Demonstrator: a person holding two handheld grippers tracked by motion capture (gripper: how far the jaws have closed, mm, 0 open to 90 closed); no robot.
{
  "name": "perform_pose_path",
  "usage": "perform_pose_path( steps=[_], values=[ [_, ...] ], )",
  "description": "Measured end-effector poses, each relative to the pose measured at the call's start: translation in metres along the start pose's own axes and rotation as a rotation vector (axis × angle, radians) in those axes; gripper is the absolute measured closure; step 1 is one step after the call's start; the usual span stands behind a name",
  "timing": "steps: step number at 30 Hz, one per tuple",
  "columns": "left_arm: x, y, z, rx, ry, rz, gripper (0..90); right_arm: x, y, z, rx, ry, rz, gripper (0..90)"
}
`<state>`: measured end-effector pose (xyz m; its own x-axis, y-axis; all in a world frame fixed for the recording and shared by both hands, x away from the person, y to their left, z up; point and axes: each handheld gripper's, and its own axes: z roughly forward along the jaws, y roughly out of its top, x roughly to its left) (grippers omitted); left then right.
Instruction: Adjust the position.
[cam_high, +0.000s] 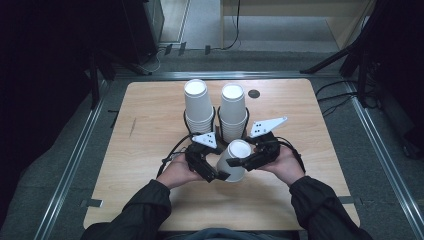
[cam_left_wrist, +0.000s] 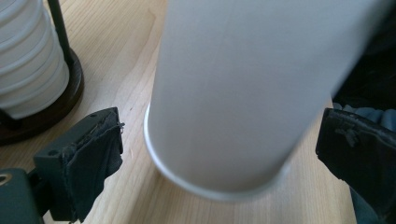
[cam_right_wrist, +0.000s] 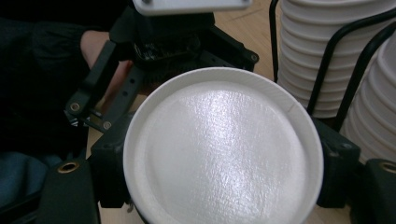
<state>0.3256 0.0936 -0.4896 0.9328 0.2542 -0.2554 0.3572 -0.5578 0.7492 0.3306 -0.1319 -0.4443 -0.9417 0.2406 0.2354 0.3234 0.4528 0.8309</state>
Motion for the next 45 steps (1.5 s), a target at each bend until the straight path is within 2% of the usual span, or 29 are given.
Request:
perform_pose_path(
  steps=[2, 5, 8, 9, 10, 13, 18, 19, 20, 22, 23, 24, 27, 28, 31, 32, 33, 35, 36, 37, 42, 45],
  values=[
    [-0.002, 0.001, 0.003, -0.007, -0.016, 0.005, 0.0, 0.002, 0.002, 0.000, -0.011, 0.015, -0.003, 24.6],
    [-0.006, 0.003, 0.006, -0.019, -0.009, 0.035, 0.0, 0.006, 0.003, -0.002, -0.038, 0.025, -0.009, 24.6],
    [-0.008, 0.004, 0.006, -0.045, -0.021, 0.046, 0.0, 0.008, 0.005, -0.002, -0.063, 0.051, -0.004, 24.6],
    [-0.008, 0.004, 0.005, -0.055, -0.035, 0.052, 1.4, 0.008, 0.005, -0.003, -0.070, 0.058, -0.002, 24.6],
    [-0.010, 0.004, 0.003, -0.072, -0.035, 0.071, 12.9, 0.007, 0.004, -0.005, -0.078, 0.063, 0.007, 25.0],
    [-0.014, 0.005, -0.003, -0.086, -0.019, 0.107, 14.7, 0.005, 0.003, -0.007, -0.097, 0.077, 0.019, 25.0],
    [-0.013, 0.009, -0.007, -0.072, -0.015, 0.113, 19.4, 0.004, 0.003, -0.011, -0.113, 0.079, 0.028, 24.9],
    [-0.012, 0.009, -0.008, -0.059, -0.021, 0.102, 19.8, 0.003, 0.003, -0.011, -0.109, 0.080, 0.032, 24.6],
    [-0.012, 0.009, -0.009, -0.052, -0.004, 0.098, 20.1, 0.003, 0.003, -0.010, -0.102, 0.078, 0.044, 23.3],
    [-0.009, 0.008, -0.011, -0.049, -0.012, 0.071, 20.6, 0.004, 0.003, -0.010, -0.072, 0.039, 0.030, 13.7],
    [-0.008, 0.007, -0.014, -0.046, 0.005, 0.066, 20.9, 0.004, 0.002, -0.011, -0.068, 0.028, 0.022, 13.3],
    [-0.005, 0.007, -0.016, -0.033, -0.005, 0.049, 21.0, 0.004, 0.002, -0.013, -0.067, 0.028, 0.023, 13.3],
    [-0.002, 0.007, -0.024, -0.014, 0.008, 0.029, 21.0, 0.000, -0.001, -0.018, -0.043, 0.002, 0.039, 13.4],
    [-0.003, 0.007, -0.027, -0.005, 0.033, 0.040, 21.0, -0.001, -0.004, -0.020, -0.025, 0.012, 0.039, 13.4],
    [-0.001, 0.006, -0.036, 0.008, 0.045, 0.039, 21.0, -0.001, -0.011, -0.025, 0.024, -0.001, -0.003, 13.4],
    [0.000, 0.006, -0.039, 0.016, 0.042, 0.036, 21.0, 0.000, -0.012, -0.026, 0.032, -0.007, -0.004, 13.4],
    [-0.001, 0.006, -0.041, 0.035, 0.064, 0.050, 21.0, -0.001, -0.013, -0.026, 0.046, -0.009, -0.005, 13.4],
    [0.001, 0.005, -0.045, 0.065, 0.070, 0.052, 20.9, 0.000, -0.017, -0.027, 0.063, -0.028, -0.011, 13.5],
    [0.001, 0.005, -0.047, 0.068, 0.084, 0.058, 20.9, 0.000, -0.019, -0.027, 0.072, -0.033, -0.013, 13.4],
    [0.003, 0.004, -0.049, 0.073, 0.080, 0.053, 20.9, 0.001, -0.020, -0.027, 0.082, -0.047, -0.018, 13.4],
    [0.006, 0.002, -0.049, 0.127, 0.096, 0.087, 20.8, 0.002, -0.029, -0.027, 0.122, -0.058, -0.009, 13.4],
    [0.010, -0.001, -0.048, 0.165, 0.117, 0.081, 20.8, 0.000, -0.034, -0.025, 0.139, -0.060, -0.011, 13.4]
  ],
)
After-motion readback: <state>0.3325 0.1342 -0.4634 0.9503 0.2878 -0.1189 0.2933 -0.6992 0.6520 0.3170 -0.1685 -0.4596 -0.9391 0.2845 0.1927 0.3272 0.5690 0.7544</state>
